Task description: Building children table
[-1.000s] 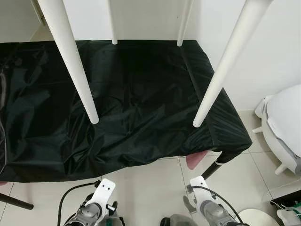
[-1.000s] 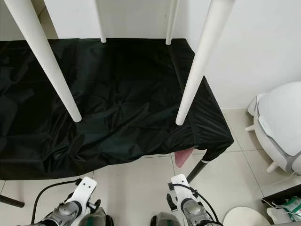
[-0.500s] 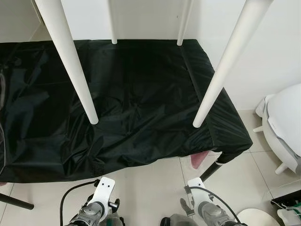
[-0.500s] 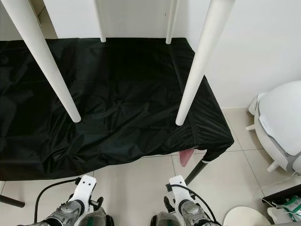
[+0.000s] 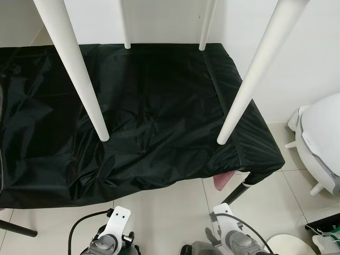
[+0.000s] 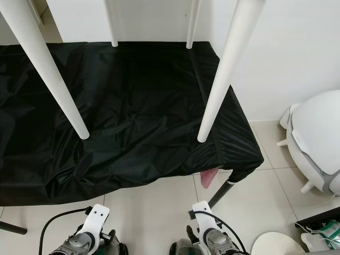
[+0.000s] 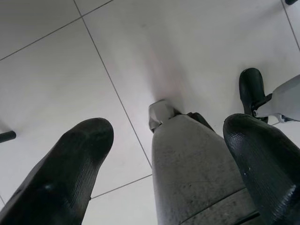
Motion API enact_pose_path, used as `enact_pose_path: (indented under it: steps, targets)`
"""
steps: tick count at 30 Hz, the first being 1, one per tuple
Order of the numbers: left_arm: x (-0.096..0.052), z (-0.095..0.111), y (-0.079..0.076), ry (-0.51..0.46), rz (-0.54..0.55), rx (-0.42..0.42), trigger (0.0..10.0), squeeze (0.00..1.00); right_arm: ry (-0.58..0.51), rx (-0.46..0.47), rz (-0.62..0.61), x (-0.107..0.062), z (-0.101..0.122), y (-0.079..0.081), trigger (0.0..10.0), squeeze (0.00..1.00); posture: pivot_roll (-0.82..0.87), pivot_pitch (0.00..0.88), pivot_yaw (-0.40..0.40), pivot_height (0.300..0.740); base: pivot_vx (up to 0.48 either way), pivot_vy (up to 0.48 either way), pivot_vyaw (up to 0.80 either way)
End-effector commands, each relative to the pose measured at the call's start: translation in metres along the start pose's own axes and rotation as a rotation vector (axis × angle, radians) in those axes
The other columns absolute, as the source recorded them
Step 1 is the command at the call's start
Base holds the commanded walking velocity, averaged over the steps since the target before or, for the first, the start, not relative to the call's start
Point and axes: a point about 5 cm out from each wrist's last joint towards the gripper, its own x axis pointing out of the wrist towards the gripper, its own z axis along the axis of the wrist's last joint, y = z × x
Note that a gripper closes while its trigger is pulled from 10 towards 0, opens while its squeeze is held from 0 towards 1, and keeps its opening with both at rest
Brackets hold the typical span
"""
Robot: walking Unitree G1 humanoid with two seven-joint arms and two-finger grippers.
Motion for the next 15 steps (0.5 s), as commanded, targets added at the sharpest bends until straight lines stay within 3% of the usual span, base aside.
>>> enact_pose_path:
  steps: [1, 6, 15]
  targets:
    - [-0.0037, -0.0167, 0.0076, 0.067, 0.150, 0.001, 10.0, 0.00, 0.035, 0.003, -0.009, -0.0020, -0.0083, -0.0018, 10.0, 0.00, -0.02, 0.000, 0.005, 0.740, 0.000, 0.000, 0.00]
    - [-0.0037, -0.0148, 0.0119, 0.066, 0.162, -0.010, 10.0, 0.00, 0.038, 0.018, -0.021, -0.0021, -0.0089, -0.0028, 10.0, 0.00, -0.02, 0.000, 0.005, 0.740, 0.000, 0.000, 0.00]
    - [-0.0040, -0.0164, 0.0118, 0.080, 0.145, 0.007, 10.0, 0.00, 0.029, 0.072, -0.040, -0.0012, -0.0066, -0.0015, 10.0, 0.00, -0.08, 0.000, 0.074, 0.740, 0.000, 0.000, 0.00]
